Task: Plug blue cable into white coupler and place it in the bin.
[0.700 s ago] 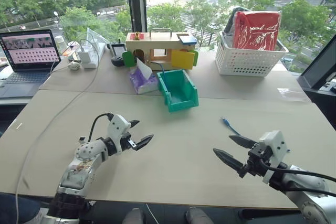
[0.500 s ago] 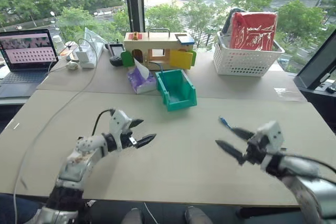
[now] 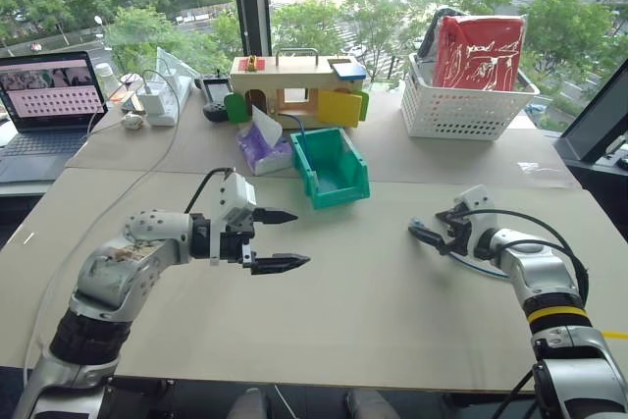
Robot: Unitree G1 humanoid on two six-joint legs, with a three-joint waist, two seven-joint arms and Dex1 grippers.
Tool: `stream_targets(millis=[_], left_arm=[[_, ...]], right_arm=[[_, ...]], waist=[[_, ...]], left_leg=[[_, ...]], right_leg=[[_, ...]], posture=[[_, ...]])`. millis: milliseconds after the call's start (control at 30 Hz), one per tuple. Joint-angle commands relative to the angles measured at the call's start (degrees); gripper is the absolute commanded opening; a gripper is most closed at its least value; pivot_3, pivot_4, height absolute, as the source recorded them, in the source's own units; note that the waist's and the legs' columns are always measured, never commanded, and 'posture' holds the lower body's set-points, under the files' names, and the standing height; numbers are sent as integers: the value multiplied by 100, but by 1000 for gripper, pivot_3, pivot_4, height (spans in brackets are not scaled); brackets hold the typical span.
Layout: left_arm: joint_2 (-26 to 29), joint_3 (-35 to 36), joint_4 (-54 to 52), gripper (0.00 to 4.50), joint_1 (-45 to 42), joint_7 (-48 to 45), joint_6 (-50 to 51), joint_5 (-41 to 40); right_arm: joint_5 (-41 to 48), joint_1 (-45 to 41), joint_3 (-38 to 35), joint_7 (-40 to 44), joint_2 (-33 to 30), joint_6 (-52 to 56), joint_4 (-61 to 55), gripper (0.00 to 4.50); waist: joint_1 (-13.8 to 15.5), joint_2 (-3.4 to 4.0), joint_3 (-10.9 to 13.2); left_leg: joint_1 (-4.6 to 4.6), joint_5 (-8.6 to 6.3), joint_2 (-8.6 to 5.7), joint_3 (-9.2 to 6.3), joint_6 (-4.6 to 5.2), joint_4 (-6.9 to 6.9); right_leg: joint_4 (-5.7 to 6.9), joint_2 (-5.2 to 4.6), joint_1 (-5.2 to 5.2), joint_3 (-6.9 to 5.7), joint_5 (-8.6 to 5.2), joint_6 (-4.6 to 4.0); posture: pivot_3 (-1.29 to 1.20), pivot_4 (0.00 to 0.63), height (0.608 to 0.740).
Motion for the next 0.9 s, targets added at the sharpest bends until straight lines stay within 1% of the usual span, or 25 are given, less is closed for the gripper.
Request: stream_targets(millis=[33, 133, 167, 200, 300, 333, 367, 433, 467, 533, 567, 600, 633, 700, 800, 900], left_arm=[[106, 222, -316, 4500, 25, 105, 23, -98], [146, 276, -354, 4500, 62, 145, 52, -122], [159, 288, -361, 4500, 77, 152, 53, -126], [170, 301, -363, 4500, 90, 152, 43, -131], [254, 417, -268, 4500, 188, -45, -140, -174], [299, 445, -213, 4500, 221, -123, -219, -149], [330, 469, -160, 4500, 244, -182, -280, -128], [356, 483, -80, 4500, 252, -244, -382, -80], [370, 460, -21, 4500, 238, -292, -462, -29], [376, 395, 66, 4500, 214, -380, -613, 55], [374, 326, 133, 4500, 185, -425, -669, 113], [451, 96, 200, 4500, 196, -589, -886, 355], [487, -148, 283, 4500, 202, -728, -1088, 590], [485, -446, 404, 4500, 174, -863, -1354, 891], [427, -653, 566, 4500, 45, -935, -1607, 1140], [404, -891, 728, 4500, -9, -1067, -1951, 1441]], right_arm=[[-83, 86, 226, 417, -29, 332, -253, 3379], [-159, 151, 294, 530, -54, 450, -376, 2373], [-234, 173, 351, 555, -81, 419, -406, 1909], [-285, 183, 387, 568, -99, 402, -427, 1698], [-396, 181, 487, 682, -143, 309, -615, 577], [-403, 184, 532, 784, -155, 278, -787, 299], [-360, 195, 582, 955, -164, 222, -1047, 167], [-264, 234, 679, 1273, -183, 136, -1535, 168], [-233, 296, 850, 1581, -224, -31, -1963, 168], [-419, 456, 1320, 2130, -348, -664, -2686, 168], [-637, 481, 1568, 2248, -396, -892, -2818, 168], [-779, 484, 1842, 2358, -331, -975, -2905, 168], [-960, 404, 2157, 2426, -180, -1092, -2897, 168], [-1162, 240, 2509, 2480, 84, -1247, -2770, 168], [-1472, -22, 2748, 2552, 257, -1603, -2348, 167], [-1619, -271, 2862, 2697, 276, -1910, -1987, 167]], waist=[[-7, 0, 0], [-37, 0, 0], [-46, 0, 0], [-51, 1, 0], [-54, 1, 0], [-60, 0, 0], [-67, 1, 0], [-66, 2, 1], [-64, 3, 1], [-58, 7, 4], [-60, 8, 5], [-55, 9, 5], [-46, 9, 5], [-37, 9, 5], [-44, 8, 5], [-36, 7, 6]], left_leg=[[3, 0, 0, -3, 0, 2], [19, 2, 2, -10, -3, 5], [19, 3, 2, -13, -5, 5], [19, 3, 1, -14, -5, 6], [18, 3, 1, -17, -6, 7], [17, 3, 2, -18, -6, 7], [17, 3, 2, -18, -6, 7], [16, 3, 3, -21, -5, 7], [14, 3, 3, -21, -5, 7], [10, 3, 2, -22, -6, 7], [11, 3, 2, -23, -6, 7], [9, 3, 2, -23, -6, 7], [10, 3, 1, -23, -6, 8], [11, 3, 1, -25, -6, 13], [9, 7, 0, -23, -12, 15], [11, 7, 2, -24, -12, 20]], right_leg=[[5, 0, 3, -3, 0, -1], [12, 3, 17, -12, 1, -2], [14, 3, 17, -13, 1, -2], [15, 3, 18, -14, 1, -2], [15, 3, 18, -18, 1, -2], [15, 3, 17, -18, 1, -3], [15, 3, 16, -19, 1, -3], [18, 5, 14, -22, 0, -5], [18, 5, 12, -23, 0, -5], [18, 4, 10, -24, -1, -5], [19, 4, 10, -24, -1, -3], [18, 4, 10, -25, -1, -3], [18, 4, 10, -26, -2, -3], [17, 4, 15, -30, -1, -3], [25, 4, 8, -27, -1, -6], [38, 4, 8, -30, -3, -9]], posture=[[0, 150, 740], [0, 150, 740], [0, 150, 740], [0, 150, 740], [0, 150, 740], [0, 150, 740], [0, 150, 740], [0, 150, 740], [0, 150, 740], [0, 150, 740], [0, 150, 740], [0, 150, 740], [0, 150, 740], [0, 150, 740], [0, 150, 740], [0, 150, 740]])
